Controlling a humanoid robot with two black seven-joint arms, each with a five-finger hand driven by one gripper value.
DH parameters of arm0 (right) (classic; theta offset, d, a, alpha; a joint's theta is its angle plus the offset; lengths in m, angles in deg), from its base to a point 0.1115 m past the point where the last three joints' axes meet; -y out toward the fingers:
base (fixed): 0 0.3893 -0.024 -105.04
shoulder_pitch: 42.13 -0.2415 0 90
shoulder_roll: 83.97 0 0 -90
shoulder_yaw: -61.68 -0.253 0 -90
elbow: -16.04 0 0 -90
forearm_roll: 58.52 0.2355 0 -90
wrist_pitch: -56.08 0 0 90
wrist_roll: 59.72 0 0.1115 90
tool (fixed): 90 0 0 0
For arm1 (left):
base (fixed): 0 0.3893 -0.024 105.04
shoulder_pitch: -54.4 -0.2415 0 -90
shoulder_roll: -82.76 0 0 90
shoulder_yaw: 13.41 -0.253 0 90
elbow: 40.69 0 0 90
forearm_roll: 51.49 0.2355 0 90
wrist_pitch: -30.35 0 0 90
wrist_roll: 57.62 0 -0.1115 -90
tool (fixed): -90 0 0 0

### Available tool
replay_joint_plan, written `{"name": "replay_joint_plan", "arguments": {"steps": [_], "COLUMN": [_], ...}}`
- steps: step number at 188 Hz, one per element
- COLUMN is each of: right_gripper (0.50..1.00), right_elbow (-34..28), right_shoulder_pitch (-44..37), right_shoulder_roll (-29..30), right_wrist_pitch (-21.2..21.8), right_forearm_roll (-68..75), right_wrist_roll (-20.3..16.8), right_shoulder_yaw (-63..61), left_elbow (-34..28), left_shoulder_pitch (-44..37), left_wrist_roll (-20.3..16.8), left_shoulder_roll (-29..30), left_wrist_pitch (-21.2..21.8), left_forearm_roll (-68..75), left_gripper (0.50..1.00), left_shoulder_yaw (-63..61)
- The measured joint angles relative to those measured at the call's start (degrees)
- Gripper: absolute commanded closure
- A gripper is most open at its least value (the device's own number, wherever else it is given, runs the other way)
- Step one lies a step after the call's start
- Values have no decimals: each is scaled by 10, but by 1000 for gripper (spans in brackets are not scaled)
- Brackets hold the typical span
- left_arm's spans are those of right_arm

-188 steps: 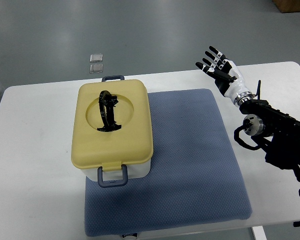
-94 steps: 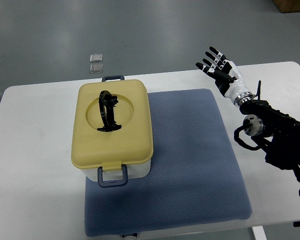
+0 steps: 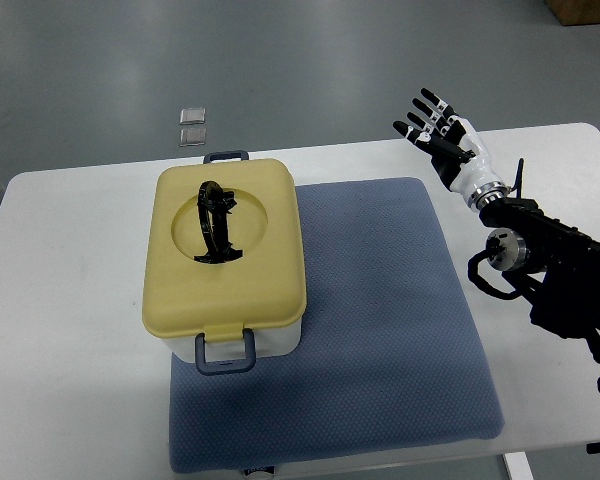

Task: Open white storage box with right hand

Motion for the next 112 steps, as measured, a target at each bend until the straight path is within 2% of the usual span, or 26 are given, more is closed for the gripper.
{"name": "replay_joint_plan", "arguments": {"steps": [112], "right_gripper": [574], "right_elbow": [7], "right_shoulder_pitch": [-3], "right_shoulder_roll": [-3], "right_wrist_pitch": [-2], "right_forearm_roll": [0], "right_wrist_roll": [1], "right_shoulder_yaw": [0], "left_elbow": [0], "left_shoulder_pitch": [0], "left_wrist_roll": [0], "left_shoulder_roll": [0], "left_wrist_pitch": [0], "left_forearm_roll": [0], "left_gripper": [500], "left_shoulder_yaw": [0]}}
